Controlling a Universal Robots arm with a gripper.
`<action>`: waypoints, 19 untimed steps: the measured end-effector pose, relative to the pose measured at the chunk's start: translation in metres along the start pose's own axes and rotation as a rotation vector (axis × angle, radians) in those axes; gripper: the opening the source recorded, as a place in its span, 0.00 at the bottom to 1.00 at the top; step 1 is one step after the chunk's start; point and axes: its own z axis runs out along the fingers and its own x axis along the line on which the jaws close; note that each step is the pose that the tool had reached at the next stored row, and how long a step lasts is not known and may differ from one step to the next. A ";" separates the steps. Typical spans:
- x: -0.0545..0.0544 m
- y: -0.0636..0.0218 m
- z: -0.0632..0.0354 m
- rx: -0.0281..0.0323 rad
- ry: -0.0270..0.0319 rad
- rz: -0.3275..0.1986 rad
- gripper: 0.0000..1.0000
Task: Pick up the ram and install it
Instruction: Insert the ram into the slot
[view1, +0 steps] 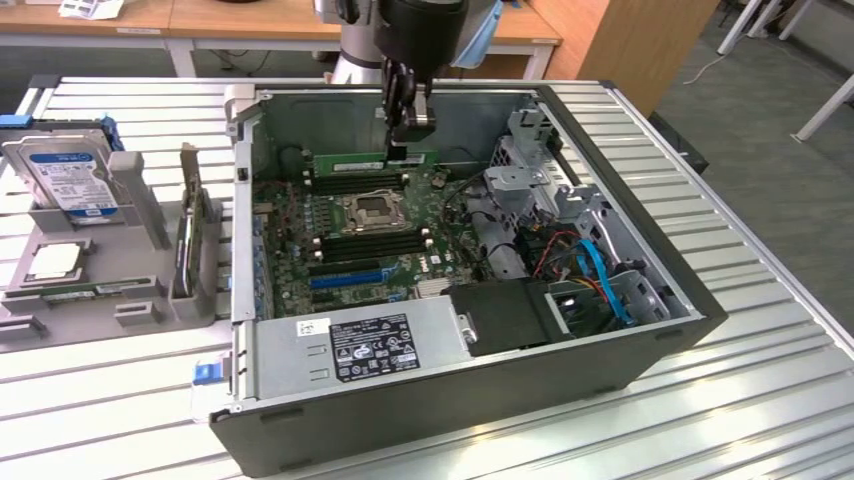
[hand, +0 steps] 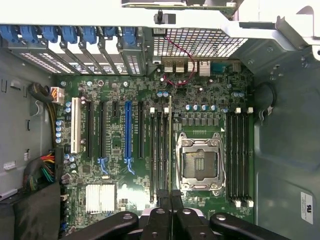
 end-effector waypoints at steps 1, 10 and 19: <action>0.000 -0.0001 0.0016 -0.0001 0.0001 0.000 0.12; 0.001 -0.0007 0.0161 0.0000 0.0001 0.000 0.12; 0.001 -0.0012 0.0287 -0.0001 0.0001 0.000 0.12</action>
